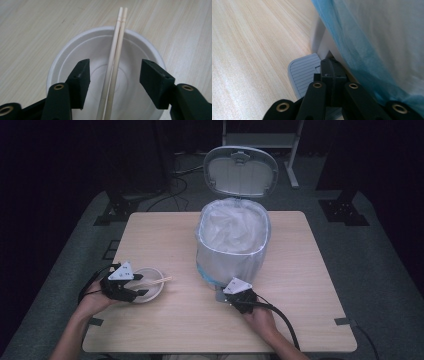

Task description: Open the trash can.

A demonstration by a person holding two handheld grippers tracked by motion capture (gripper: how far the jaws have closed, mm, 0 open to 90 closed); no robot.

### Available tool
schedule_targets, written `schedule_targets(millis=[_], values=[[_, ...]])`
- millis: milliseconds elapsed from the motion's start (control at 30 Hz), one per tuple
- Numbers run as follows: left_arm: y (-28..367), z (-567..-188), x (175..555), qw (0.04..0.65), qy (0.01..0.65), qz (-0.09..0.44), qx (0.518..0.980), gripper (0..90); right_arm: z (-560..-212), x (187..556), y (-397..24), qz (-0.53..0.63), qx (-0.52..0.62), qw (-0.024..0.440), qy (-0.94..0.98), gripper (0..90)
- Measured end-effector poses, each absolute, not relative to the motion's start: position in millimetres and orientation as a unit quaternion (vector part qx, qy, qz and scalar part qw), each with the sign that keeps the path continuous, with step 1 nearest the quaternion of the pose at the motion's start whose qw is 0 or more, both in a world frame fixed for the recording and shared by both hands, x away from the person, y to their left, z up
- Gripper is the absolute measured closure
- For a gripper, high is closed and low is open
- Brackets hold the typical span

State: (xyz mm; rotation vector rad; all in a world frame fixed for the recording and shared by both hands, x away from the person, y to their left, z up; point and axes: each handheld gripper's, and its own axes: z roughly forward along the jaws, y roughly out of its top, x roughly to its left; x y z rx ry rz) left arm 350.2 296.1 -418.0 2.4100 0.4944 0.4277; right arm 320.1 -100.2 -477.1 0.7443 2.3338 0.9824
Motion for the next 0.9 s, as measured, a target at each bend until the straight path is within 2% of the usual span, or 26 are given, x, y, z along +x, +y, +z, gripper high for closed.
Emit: schedule_targets(millis=[733, 900], values=[[289, -428, 369, 0.264, 0.187, 0.121, 0.938, 64.5, -477, 320, -100, 0.358, 0.268, 0.253, 0.858, 90.0], [288, -430, 371, 0.259, 0.186, 0.113, 0.941, 78.3, -477, 320, -100, 0.359, 0.267, 0.253, 0.858, 90.0]])
